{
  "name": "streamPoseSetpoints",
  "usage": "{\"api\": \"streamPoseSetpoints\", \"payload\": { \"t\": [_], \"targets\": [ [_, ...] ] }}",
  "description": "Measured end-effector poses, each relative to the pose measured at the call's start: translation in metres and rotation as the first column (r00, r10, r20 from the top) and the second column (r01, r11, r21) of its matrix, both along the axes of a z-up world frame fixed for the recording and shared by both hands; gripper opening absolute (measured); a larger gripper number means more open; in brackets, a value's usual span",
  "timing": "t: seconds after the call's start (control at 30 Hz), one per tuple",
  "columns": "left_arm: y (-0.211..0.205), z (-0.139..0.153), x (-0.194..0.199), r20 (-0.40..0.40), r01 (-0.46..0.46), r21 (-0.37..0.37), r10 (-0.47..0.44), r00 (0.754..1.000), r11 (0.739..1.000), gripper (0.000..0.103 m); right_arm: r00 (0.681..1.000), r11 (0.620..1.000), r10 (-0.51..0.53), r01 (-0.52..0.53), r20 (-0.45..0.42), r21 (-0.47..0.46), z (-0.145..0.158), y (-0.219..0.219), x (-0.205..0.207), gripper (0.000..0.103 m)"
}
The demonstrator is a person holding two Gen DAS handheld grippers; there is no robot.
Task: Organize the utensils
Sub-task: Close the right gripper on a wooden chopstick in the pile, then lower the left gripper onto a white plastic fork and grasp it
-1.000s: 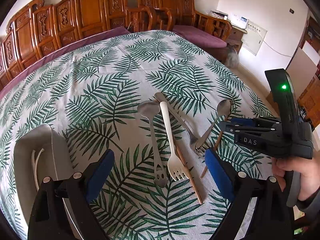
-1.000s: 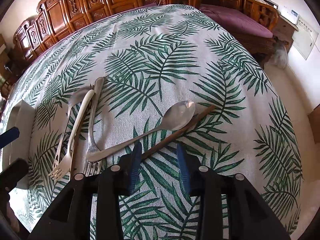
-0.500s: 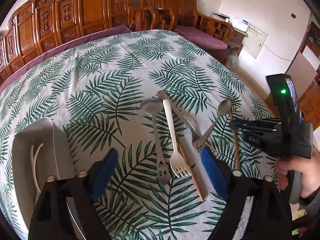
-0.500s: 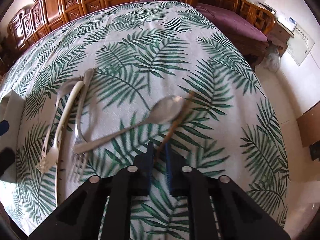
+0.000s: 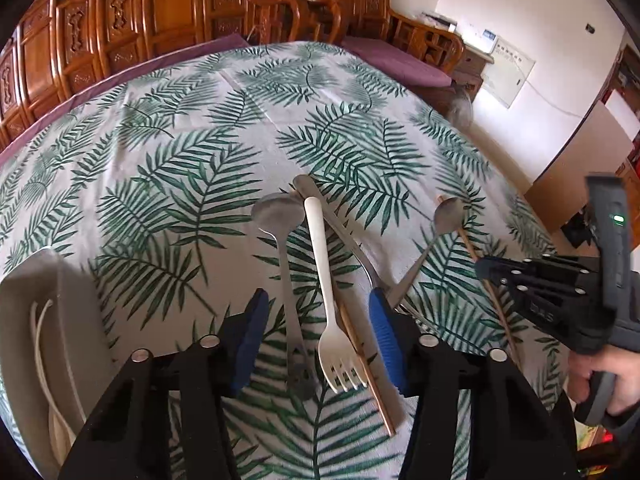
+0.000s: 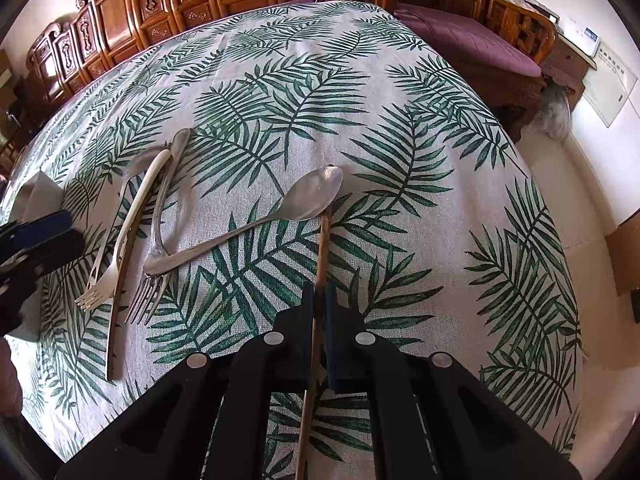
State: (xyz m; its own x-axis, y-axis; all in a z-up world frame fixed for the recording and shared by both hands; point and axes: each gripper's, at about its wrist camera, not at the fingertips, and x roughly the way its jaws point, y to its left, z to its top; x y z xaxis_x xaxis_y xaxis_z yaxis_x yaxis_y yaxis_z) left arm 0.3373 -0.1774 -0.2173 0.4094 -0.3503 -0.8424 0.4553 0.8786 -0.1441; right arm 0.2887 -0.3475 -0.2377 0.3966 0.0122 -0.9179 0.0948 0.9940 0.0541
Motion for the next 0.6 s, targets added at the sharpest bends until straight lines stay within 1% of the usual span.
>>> {"api": "streamPoseSetpoints", "payload": {
  "t": [0.03,0.1,0.13,0.23,0.3,0.37,0.43,0.6],
  "targets": [
    [-0.002,-0.004,0.003,-0.014,0.002,0.000,-0.002,1.000,1.000,0.044,1.000,1.000,0.003,-0.003,0.005,0.000,0.000,0.000,-0.001,0.007],
    [-0.007,-0.010,0.009,-0.036,0.003,0.011,-0.003,0.999,1.000,0.036,1.000,1.000,0.010,-0.010,0.013,-0.002,-0.001,0.000,-0.001,0.007],
    [-0.009,-0.013,0.010,-0.041,0.006,0.016,-0.006,0.999,1.000,0.035,1.000,1.000,0.013,-0.013,0.016,-0.003,-0.001,0.000,-0.002,0.007],
    [-0.016,-0.020,0.012,-0.050,0.025,0.035,-0.023,0.998,0.999,0.025,0.999,1.000,0.023,-0.023,0.025,-0.011,-0.001,0.001,-0.003,0.007],
    [-0.018,-0.024,0.014,-0.056,0.025,0.059,-0.021,0.998,0.998,0.017,0.999,1.000,0.028,-0.028,0.030,-0.015,-0.001,0.002,-0.004,0.007],
    [-0.016,-0.027,0.015,-0.059,0.017,0.067,-0.013,0.998,0.998,0.015,0.999,0.999,0.031,-0.031,0.034,-0.017,-0.001,0.002,-0.005,0.007],
    [-0.016,-0.029,0.017,-0.061,0.010,0.098,-0.004,0.998,0.995,0.014,0.999,0.999,0.033,-0.032,0.038,-0.016,-0.001,0.002,-0.005,0.007],
    [-0.018,-0.031,0.019,-0.044,0.018,0.117,-0.013,0.999,0.993,0.014,0.999,0.999,0.034,-0.033,0.042,-0.016,-0.001,0.001,-0.006,0.007]
  ]
}}
